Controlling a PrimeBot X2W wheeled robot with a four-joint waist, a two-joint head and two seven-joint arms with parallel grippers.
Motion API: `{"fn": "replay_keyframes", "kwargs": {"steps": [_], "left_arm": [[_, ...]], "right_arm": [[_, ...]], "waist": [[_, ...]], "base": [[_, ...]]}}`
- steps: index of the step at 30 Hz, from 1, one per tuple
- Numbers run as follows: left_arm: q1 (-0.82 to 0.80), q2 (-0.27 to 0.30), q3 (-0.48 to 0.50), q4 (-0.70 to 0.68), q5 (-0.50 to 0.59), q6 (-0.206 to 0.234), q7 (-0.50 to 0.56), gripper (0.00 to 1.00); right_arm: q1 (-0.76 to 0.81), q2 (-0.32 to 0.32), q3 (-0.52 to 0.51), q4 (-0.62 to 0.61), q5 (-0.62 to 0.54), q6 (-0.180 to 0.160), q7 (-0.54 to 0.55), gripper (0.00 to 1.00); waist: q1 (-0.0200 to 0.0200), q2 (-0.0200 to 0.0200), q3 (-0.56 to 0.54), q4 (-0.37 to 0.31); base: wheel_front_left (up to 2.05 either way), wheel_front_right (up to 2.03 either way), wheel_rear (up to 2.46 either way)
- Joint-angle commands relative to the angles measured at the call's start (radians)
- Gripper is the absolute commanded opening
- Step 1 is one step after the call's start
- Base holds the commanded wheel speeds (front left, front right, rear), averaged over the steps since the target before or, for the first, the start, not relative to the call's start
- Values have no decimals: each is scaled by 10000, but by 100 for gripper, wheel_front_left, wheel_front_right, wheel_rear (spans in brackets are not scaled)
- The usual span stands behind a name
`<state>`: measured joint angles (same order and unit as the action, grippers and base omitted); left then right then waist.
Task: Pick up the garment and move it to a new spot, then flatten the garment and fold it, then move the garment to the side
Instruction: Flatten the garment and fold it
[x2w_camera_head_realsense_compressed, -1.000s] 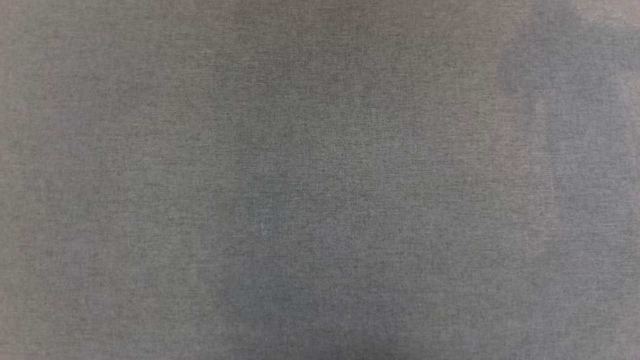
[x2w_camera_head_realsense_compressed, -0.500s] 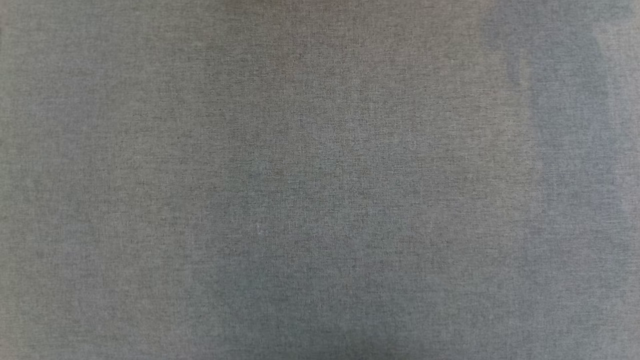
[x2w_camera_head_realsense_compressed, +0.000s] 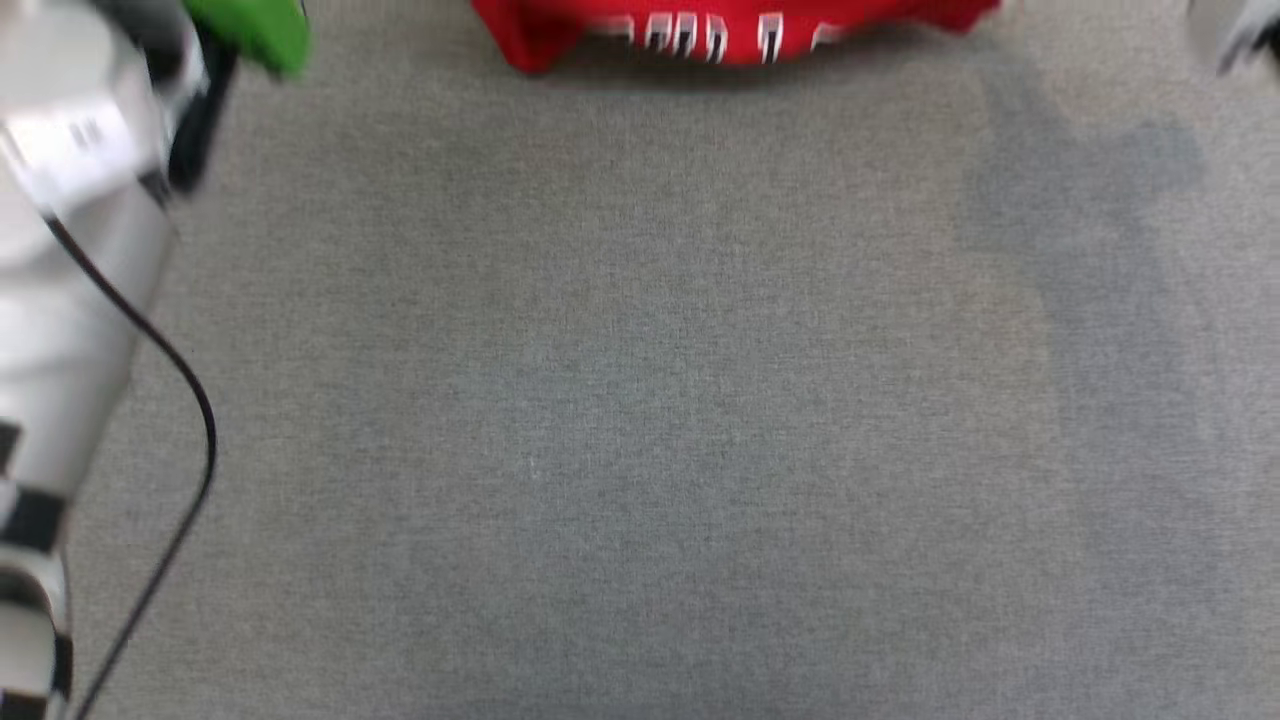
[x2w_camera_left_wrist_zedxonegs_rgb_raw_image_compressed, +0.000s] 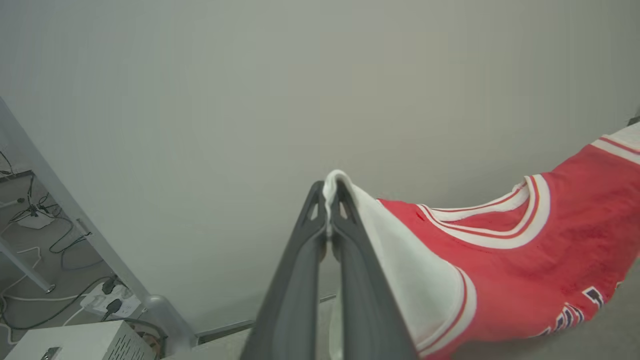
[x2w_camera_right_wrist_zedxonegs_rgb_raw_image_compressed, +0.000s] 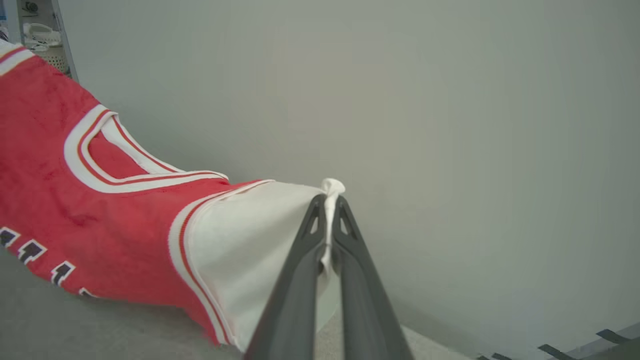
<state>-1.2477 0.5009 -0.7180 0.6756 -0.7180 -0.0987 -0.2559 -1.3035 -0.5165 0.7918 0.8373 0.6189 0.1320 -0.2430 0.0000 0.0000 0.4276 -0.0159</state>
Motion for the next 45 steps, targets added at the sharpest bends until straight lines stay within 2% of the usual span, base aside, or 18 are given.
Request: {"fn": "replay_keyframes", "kwargs": {"steps": [1,8,11,15,16,19,22,29,35,38,39,40,41,45], "left_arm": [[836,131,150,-335,96,161,-57,0],[4639,633,423,-2180,252,758,-57,0],[6172,838,431,-3007,232,1155,-58,0],[7943,1076,498,-3914,-10,1639,-58,0],[8773,1207,426,-4243,-124,1822,-58,0],[9762,1360,260,-4545,-183,2082,-57,0],[10613,1326,146,-4750,-325,2377,-56,0],[12013,1057,221,-4815,-483,2708,-57,0],[12509,898,457,-4651,-342,2646,-58,0],[12468,768,607,-4646,-186,2570,-58,0],[12426,714,651,-4656,-104,2537,-58,0],[12382,678,679,-4680,-19,2505,-58,0],[12324,623,742,-4718,76,2480,-58,0],[11996,423,1000,-4999,521,2447,-58,0]], "right_arm": [[674,-179,157,-228,202,-13,-104,0],[3741,-980,470,-1607,747,-13,-174,0],[5083,-1351,454,-2220,855,-13,-180,0],[6713,-1734,65,-2790,913,-13,-182,0],[7561,-1869,-183,-3038,941,-13,-182,0],[8699,-2031,-656,-3319,833,-13,-179,0],[9924,-2045,-1310,-3508,742,-13,-150,0],[12625,-1751,-3159,-4039,461,-13,89,0],[14545,-1369,-4431,-4882,-127,-13,663,0],[14974,-1152,-4864,-5408,-305,-13,1132,0],[15036,-1084,-5036,-5606,-373,-13,1323,11],[15063,-1038,-5170,-5758,-420,-13,1490,43],[15076,-1004,-5302,-5971,-483,-13,1698,100],[14811,-1100,-5996,-6842,-694,-13,2245,100]], "waist": [[0,0,-769,72],[0,0,-1899,144],[0,0,-2317,141],[0,0,-2759,143],[0,0,-2924,157],[0,0,-3087,155],[0,0,-3227,165],[0,0,-3432,334],[0,0,-3443,475],[0,0,-3368,498],[0,0,-3332,504],[0,0,-3297,511],[0,0,-3259,524],[0,0,-2980,634]], "base": [[0,0,0],[0,0,0],[0,0,0],[0,0,0],[0,0,0],[0,0,0],[0,0,0],[0,0,0],[0,0,0],[0,0,0],[0,0,0],[0,0,0],[0,0,0],[0,0,0]]}}
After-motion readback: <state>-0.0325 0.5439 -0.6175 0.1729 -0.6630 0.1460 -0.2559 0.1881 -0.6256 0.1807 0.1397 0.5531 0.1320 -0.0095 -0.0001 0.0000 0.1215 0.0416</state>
